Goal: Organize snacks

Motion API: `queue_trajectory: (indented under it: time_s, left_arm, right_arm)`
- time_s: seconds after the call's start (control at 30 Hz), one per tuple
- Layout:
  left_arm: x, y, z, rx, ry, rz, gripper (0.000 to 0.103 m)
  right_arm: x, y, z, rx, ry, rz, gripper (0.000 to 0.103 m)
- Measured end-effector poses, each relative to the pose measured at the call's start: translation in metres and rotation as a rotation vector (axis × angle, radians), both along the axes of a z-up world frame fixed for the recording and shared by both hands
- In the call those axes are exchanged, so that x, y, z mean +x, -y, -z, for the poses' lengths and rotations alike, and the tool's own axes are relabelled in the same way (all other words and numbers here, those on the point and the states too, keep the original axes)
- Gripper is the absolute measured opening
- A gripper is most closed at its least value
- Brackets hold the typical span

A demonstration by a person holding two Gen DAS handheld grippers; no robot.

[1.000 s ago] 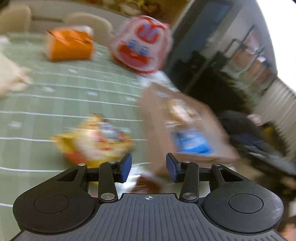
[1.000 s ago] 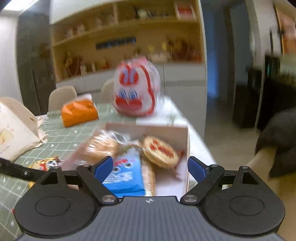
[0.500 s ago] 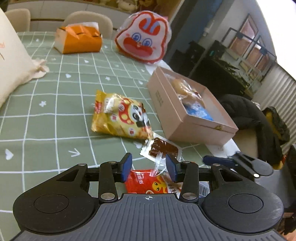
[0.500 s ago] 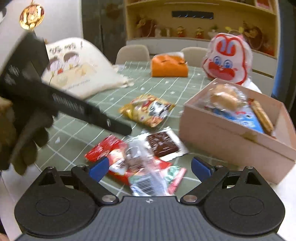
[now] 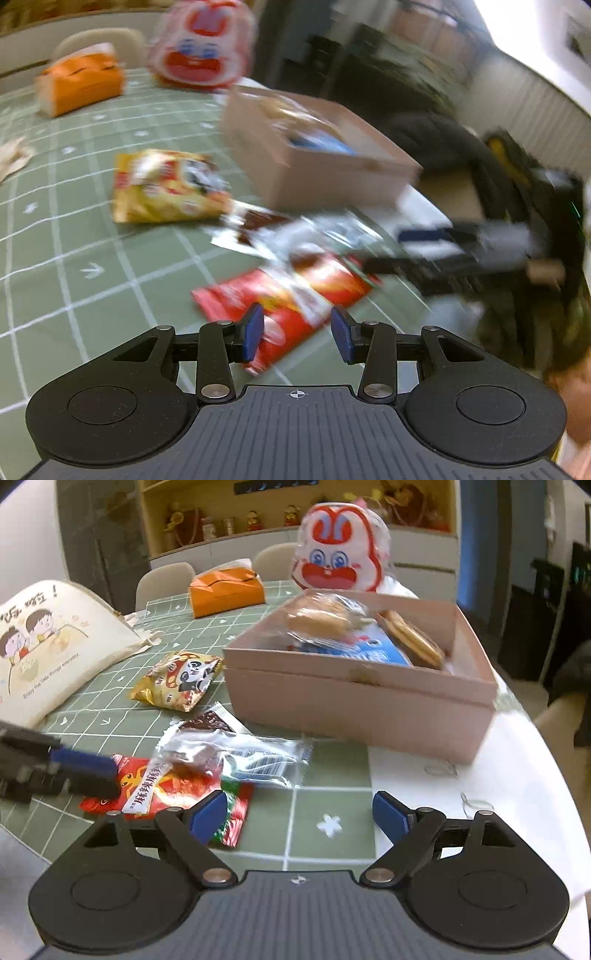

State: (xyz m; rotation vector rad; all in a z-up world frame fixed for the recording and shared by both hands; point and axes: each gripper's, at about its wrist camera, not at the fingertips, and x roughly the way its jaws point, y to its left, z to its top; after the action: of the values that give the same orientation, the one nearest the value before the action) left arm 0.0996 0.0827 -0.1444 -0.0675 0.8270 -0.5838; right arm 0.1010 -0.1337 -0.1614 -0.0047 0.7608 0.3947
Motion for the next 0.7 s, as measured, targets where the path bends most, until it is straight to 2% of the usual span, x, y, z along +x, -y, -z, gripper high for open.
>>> queue_trajectory:
  time_s: [0.07, 0.17, 0.27, 0.33, 0.43, 0.53, 0.6, 0.7]
  left_arm:
    - [-0.008, 0.007, -0.002, 0.017, 0.004, 0.028, 0.045]
    - [-0.013, 0.008, -0.008, 0.036, 0.012, 0.007, 0.045]
    - [-0.008, -0.007, -0.019, 0.044, 0.033, -0.053, 0.045]
    - [-0.001, -0.028, -0.029, 0.049, 0.064, -0.141, 0.045]
    - [0.022, -0.059, -0.044, -0.016, 0.106, -0.299, 0.045]
    - [0.061, -0.068, -0.049, -0.085, 0.145, -0.378, 0.045]
    - [0.089, -0.063, -0.046, -0.075, 0.167, -0.395, 0.045]
    - [0.128, -0.051, -0.031, -0.018, 0.162, -0.414, 0.044]
  right_arm:
    - [0.0, 0.0, -0.003, 0.022, 0.008, -0.004, 0.087]
    - [-0.003, -0.022, -0.015, 0.012, 0.065, -0.064, 0.088]
    - [0.0, -0.056, -0.026, -0.045, 0.138, -0.155, 0.088]
    - [0.011, -0.07, -0.028, -0.059, 0.142, -0.163, 0.088]
    - [0.034, -0.071, -0.019, -0.019, 0.088, -0.141, 0.088]
    - [0.039, -0.064, -0.005, 0.04, 0.005, -0.151, 0.084]
    - [0.031, -0.059, -0.003, 0.042, 0.004, -0.166, 0.078]
    - [0.013, -0.041, -0.004, 0.027, 0.021, -0.154, 0.067]
